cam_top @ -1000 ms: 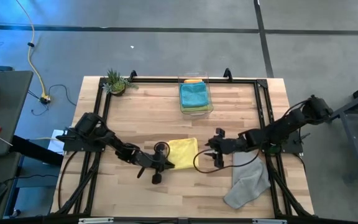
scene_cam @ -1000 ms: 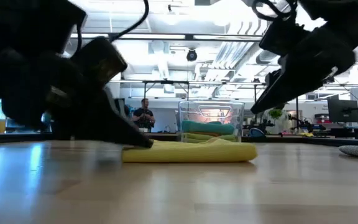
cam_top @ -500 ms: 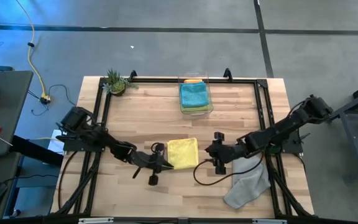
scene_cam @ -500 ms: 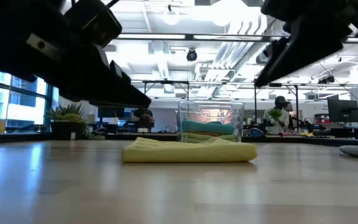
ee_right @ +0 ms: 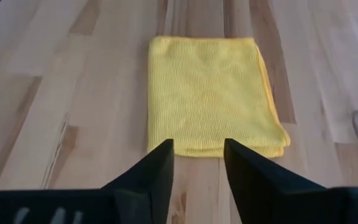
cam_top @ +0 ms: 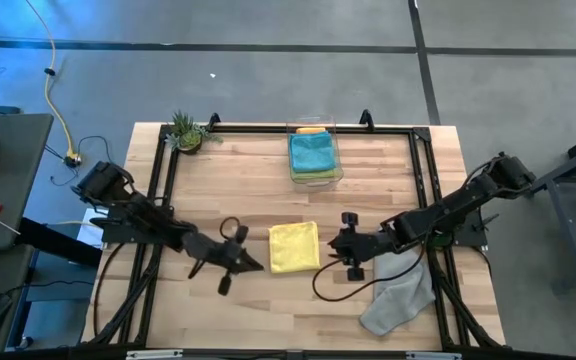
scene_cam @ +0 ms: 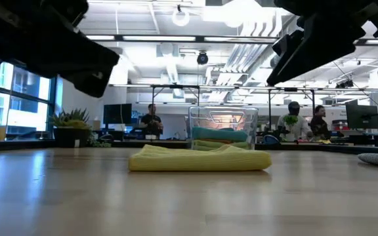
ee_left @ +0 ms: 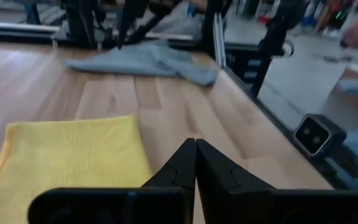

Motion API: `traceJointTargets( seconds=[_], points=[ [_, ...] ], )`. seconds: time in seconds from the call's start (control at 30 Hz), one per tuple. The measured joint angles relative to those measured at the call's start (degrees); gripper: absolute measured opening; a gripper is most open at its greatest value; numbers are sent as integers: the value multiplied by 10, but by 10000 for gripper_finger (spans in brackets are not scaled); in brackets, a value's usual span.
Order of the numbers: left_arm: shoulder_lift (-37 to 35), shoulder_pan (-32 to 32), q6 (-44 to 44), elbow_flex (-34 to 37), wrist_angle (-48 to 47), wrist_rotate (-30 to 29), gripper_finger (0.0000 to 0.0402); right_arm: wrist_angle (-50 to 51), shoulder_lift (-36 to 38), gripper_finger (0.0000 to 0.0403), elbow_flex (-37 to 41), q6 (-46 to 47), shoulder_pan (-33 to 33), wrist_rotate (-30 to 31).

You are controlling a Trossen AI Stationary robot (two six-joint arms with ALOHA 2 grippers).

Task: Fold microfiber towels
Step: Stack the yellow microfiber cloth on top of the blue microfiber cloth in the transparent bin

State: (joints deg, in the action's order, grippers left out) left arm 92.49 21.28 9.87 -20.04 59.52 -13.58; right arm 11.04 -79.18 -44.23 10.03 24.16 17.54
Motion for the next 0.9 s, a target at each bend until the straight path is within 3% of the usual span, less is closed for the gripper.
traceJointTargets(
  seconds=[0.13, 0.33, 0.53, 0.67, 0.9],
  points=[
    [0, -10, 10, 43, 81, 14, 0, -25, 0, 111, 0, -1, -2, 19],
    [0, -31, 19, 69, 100, 14, 0, -53, 0, 68, 0, 2, -5, 9],
    [0, -47, 10, 71, 100, 51, 0, 83, -27, 41, -57, 79, -15, 20],
    [0, -65, 10, 71, 96, 63, 0, 123, -66, 58, -100, 109, -21, 9],
    [1, -99, 9, 68, 94, 53, 0, 156, -136, 138, -168, 110, -6, -30]
  ],
)
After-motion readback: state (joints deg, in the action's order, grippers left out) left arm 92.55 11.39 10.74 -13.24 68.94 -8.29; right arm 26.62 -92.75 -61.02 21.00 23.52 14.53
